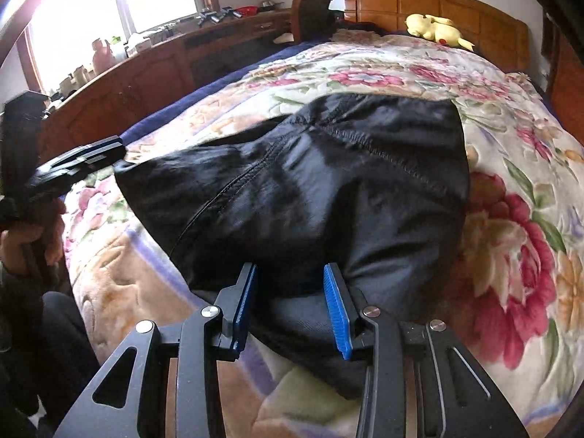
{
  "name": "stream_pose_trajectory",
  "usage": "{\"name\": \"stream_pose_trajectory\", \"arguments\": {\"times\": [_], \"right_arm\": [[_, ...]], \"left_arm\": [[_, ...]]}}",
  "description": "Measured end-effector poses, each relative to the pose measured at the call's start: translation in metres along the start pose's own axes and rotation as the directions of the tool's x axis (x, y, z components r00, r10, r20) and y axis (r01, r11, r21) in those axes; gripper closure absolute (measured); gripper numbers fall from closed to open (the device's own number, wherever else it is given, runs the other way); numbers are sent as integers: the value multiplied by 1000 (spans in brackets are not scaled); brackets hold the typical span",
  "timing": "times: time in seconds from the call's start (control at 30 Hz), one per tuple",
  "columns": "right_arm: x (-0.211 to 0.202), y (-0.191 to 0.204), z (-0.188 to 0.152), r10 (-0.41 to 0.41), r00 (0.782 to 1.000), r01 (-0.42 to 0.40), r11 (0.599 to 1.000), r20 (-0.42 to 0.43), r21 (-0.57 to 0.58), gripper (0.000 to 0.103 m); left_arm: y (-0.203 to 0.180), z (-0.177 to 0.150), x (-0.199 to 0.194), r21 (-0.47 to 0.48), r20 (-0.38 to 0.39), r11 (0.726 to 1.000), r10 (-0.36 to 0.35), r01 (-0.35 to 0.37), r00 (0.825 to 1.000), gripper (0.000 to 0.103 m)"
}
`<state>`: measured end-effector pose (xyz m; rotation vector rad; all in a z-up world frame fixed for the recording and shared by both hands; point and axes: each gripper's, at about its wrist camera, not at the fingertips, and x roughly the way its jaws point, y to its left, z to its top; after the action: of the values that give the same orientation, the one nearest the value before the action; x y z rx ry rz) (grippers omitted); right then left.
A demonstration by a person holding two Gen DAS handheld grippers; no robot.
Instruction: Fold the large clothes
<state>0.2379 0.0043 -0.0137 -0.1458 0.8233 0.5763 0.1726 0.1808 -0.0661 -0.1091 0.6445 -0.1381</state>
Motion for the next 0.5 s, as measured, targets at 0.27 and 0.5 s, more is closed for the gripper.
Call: {"name": "stream_pose_trajectory", "arguments": {"times": [0.27, 0.5], "right_arm": [[-13, -26, 31, -48, 996, 50, 999, 69, -17, 59], [25, -70, 52, -135, 990, 135, 991, 41, -4, 55]], "left_arm": [[-11, 15, -3, -8, 40, 1000, -4, 4, 999, 36], [-22, 13, -15, 12, 75, 1000, -29, 28, 997, 36]]}}
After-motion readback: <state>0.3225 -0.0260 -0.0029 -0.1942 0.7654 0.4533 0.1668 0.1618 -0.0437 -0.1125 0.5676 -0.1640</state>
